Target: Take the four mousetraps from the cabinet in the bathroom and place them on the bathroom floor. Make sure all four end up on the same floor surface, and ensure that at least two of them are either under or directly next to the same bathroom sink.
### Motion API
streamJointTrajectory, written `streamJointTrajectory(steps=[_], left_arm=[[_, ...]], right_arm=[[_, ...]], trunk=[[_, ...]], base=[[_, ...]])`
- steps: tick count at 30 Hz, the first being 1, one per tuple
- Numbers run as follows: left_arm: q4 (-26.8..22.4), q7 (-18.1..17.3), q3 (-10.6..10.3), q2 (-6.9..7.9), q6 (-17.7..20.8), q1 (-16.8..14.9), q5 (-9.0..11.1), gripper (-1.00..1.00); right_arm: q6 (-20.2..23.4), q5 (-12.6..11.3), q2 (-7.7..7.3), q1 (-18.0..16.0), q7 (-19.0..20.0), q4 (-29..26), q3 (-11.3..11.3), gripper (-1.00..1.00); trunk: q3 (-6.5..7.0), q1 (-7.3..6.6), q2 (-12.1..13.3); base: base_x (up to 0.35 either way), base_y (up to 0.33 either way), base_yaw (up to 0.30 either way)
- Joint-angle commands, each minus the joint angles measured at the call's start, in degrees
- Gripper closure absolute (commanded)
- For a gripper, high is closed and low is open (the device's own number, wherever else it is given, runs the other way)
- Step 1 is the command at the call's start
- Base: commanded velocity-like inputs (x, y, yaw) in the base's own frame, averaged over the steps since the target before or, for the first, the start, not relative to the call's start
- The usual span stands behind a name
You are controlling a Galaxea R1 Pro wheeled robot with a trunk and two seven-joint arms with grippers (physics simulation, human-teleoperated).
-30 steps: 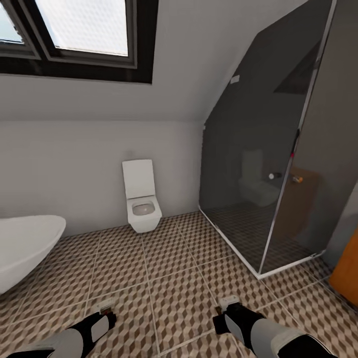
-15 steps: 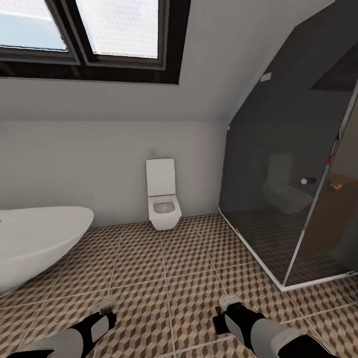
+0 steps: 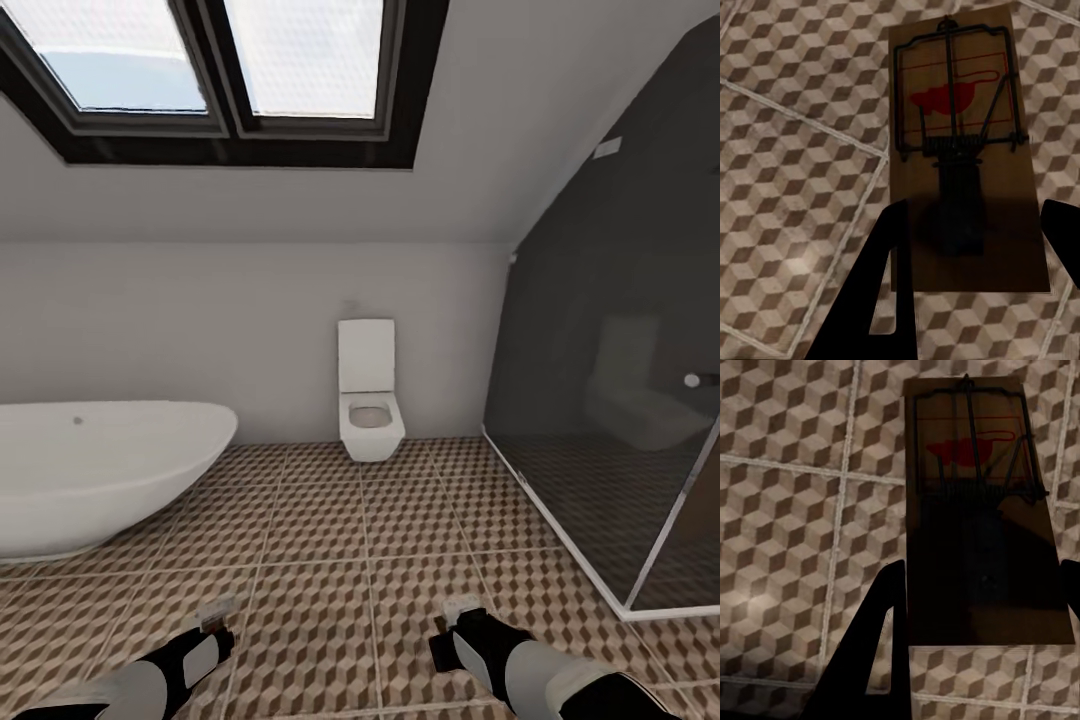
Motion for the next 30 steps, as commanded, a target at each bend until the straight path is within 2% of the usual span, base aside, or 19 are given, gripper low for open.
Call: streamJointTrajectory(steps=[1, 30], left_arm=[[0.0, 0.2, 0.2, -0.02, 0.2, 0.0, 0.0, 1.0], [0.0, 0.2, 0.2, 0.1, 0.2, 0.0, 0.1, 1.0]], right_arm=[[0.3, -0.7, -0.01, 0.0, 0.0, -0.1, 0.5, 1.0], [0.3, -0.7, -0.18, 0.0, 0.1, -0.1, 0.5, 1.0]], trunk=[[-0.06, 0.0, 0.0], [-0.06, 0.0, 0.0]], base=[[0.0, 0.0, 0.291], [0.0, 0.0, 0.291]])
